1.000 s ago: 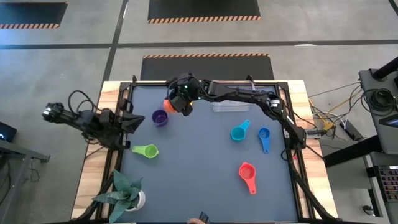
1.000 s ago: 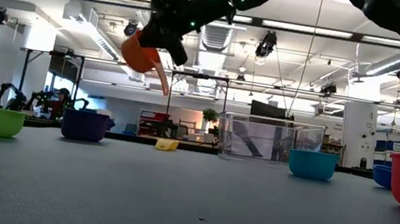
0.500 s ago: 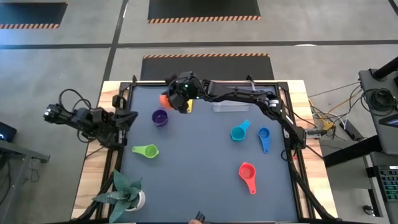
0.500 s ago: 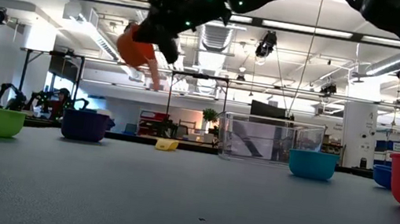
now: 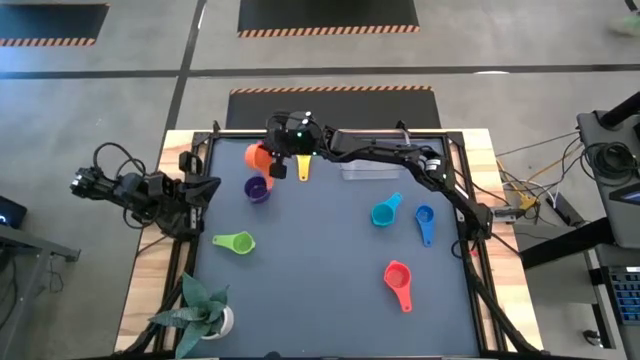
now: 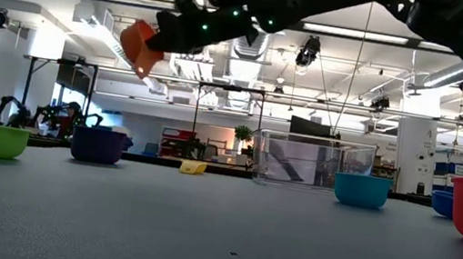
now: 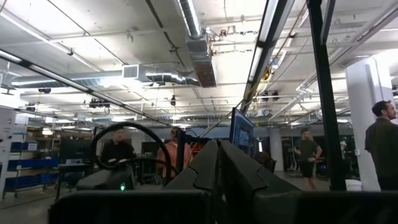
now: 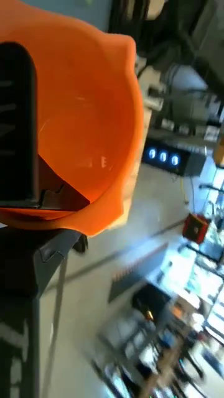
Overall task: Nest measuring cups in basket
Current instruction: Stack the orange measuring cup on top of the violet measuring cup
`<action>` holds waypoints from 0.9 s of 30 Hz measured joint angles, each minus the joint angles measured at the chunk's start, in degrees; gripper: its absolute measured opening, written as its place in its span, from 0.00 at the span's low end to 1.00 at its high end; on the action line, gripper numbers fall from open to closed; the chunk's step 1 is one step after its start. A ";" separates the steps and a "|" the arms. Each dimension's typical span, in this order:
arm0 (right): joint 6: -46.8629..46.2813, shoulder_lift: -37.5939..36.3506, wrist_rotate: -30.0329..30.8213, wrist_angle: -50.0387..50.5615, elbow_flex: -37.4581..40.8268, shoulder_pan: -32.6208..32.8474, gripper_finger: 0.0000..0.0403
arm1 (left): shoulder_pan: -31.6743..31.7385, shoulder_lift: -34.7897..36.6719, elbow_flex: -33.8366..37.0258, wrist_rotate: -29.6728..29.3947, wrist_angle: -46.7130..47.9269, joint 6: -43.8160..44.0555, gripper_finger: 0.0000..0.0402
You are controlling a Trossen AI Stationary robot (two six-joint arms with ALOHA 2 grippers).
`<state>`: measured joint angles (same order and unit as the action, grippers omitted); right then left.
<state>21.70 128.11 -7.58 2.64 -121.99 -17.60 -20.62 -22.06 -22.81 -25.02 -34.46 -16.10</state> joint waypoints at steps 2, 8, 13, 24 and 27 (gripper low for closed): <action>-0.30 1.49 -0.04 0.67 -1.29 0.10 0.02 | 0.00 0.00 0.00 0.00 0.00 0.00 0.00; -0.15 7.30 -1.49 8.68 -11.24 0.01 0.02 | 0.00 0.03 0.00 0.00 0.00 0.02 0.00; -0.84 8.35 -1.69 9.90 -11.43 0.03 0.02 | 0.00 0.02 0.00 0.00 0.09 0.04 0.00; -10.45 8.88 -3.42 9.72 -7.63 0.21 0.02 | 0.00 0.04 0.00 0.00 0.20 0.04 0.00; -13.27 8.97 -3.43 8.05 -5.50 0.34 0.02 | 0.00 0.04 0.00 0.00 0.17 0.04 0.00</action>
<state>8.43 137.08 -11.00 10.70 -127.49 -17.26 -20.62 -22.02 -22.81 -25.02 -34.28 -16.05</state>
